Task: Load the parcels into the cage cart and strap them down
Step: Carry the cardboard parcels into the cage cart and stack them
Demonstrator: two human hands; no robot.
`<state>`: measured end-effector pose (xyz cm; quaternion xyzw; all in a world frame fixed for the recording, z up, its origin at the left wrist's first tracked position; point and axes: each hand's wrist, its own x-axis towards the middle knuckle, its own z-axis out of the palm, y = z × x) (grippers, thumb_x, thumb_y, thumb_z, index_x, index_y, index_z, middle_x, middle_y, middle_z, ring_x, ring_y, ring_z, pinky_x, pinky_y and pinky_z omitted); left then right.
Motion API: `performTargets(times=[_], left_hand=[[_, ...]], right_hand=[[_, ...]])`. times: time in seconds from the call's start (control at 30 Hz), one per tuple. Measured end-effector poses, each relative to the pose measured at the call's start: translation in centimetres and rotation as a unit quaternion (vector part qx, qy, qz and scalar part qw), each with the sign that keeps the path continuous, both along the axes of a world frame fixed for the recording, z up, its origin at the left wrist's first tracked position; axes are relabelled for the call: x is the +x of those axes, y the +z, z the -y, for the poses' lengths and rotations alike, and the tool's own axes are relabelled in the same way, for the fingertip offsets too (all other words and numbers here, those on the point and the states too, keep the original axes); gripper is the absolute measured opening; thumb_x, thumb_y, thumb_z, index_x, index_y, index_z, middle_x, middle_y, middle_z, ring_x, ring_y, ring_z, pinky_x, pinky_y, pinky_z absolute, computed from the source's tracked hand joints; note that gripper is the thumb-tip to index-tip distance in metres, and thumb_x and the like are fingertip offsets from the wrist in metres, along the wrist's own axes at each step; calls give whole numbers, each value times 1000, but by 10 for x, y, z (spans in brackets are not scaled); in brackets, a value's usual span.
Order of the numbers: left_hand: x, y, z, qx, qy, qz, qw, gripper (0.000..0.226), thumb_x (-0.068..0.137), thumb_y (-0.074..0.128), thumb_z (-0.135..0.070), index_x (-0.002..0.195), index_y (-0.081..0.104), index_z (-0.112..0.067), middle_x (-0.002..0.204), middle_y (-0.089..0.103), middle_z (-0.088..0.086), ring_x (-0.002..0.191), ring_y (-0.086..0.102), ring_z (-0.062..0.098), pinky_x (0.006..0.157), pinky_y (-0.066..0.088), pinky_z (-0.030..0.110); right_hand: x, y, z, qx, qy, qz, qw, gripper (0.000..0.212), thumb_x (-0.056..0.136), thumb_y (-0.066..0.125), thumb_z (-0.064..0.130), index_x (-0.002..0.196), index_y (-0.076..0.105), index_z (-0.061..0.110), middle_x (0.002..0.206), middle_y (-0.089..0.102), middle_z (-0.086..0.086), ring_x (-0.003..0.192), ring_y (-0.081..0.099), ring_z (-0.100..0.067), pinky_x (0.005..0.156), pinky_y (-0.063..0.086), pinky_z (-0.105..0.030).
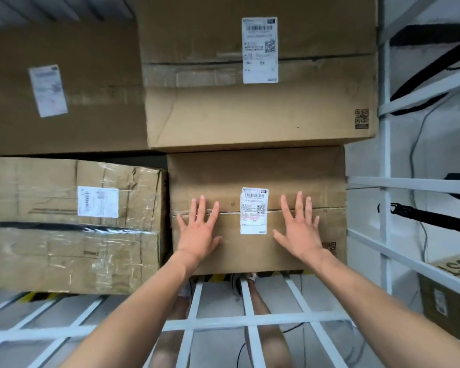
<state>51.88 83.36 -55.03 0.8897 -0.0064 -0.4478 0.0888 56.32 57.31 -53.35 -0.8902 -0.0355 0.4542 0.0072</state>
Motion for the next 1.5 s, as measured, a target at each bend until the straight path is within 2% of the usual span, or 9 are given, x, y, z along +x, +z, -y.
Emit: performTargets(times=[0.17,0.27,0.47,0.67,0.77,0.9,1.2,1.33,1.5], left_hand=[[-9,37,-41,12,7,23,1000,91,98,48,-54,157,-15,-29,164,-23,12,150,-23,35,116,1,70],[-18,48,-81,23,5,49,999,95,95,50,-57,157,-15,-28,160,-30,10,148,-27,36,115,-2,72],[-47,50,-200,74,32,65,995,113,82,47,-78,147,-31,-29,158,-31,9,145,-28,37,109,-1,76],[-88,32,-317,108,32,-8,994,135,69,58,-82,139,-45,-31,153,-43,15,140,-37,42,106,0,80],[-105,21,-337,111,40,-41,992,143,64,66,-80,138,-46,-33,150,-48,17,139,-39,43,106,4,82],[-83,12,-341,93,44,-48,994,146,57,66,-84,141,-43,-35,149,-49,16,139,-39,44,104,5,82],[-71,11,-333,81,68,-53,993,143,62,67,-80,143,-41,-32,147,-49,18,139,-39,44,109,8,78],[-67,34,-313,87,75,-32,993,138,66,62,-81,146,-38,-29,149,-45,18,142,-33,44,110,11,77],[-34,104,-252,62,52,17,997,132,69,57,-81,149,-35,-29,154,-37,18,144,-28,44,111,10,76]], right_hand=[[-27,35,-74,53,32,3,998,93,95,46,54,156,-20,27,159,-34,-15,148,-27,-39,119,11,-63],[-42,42,-141,86,31,6,996,93,95,44,54,155,-21,26,159,-34,-15,147,-28,-39,120,10,-63],[-74,41,-279,153,93,10,984,89,96,39,56,155,-21,28,157,-37,-14,145,-33,-36,119,-2,-64],[-112,21,-374,97,150,-32,983,104,88,45,71,154,-25,28,156,-38,-18,141,-36,-45,112,-7,-73],[-118,9,-388,48,166,-57,983,116,83,51,76,151,-29,28,153,-43,-18,137,-39,-49,108,-12,-77],[-92,-3,-387,29,170,-49,984,121,81,56,75,143,-38,30,150,-47,-14,135,-44,-46,108,-12,-76],[-74,-4,-379,50,195,-32,979,115,85,58,69,151,-28,32,153,-44,-11,139,-40,-44,110,-12,-74],[-68,16,-367,78,168,-24,982,101,93,56,53,155,-21,32,154,-41,-9,143,-34,-44,115,1,-72],[-42,81,-331,62,129,8,990,98,94,52,56,155,-22,31,157,-38,-12,144,-30,-45,115,2,-72]])
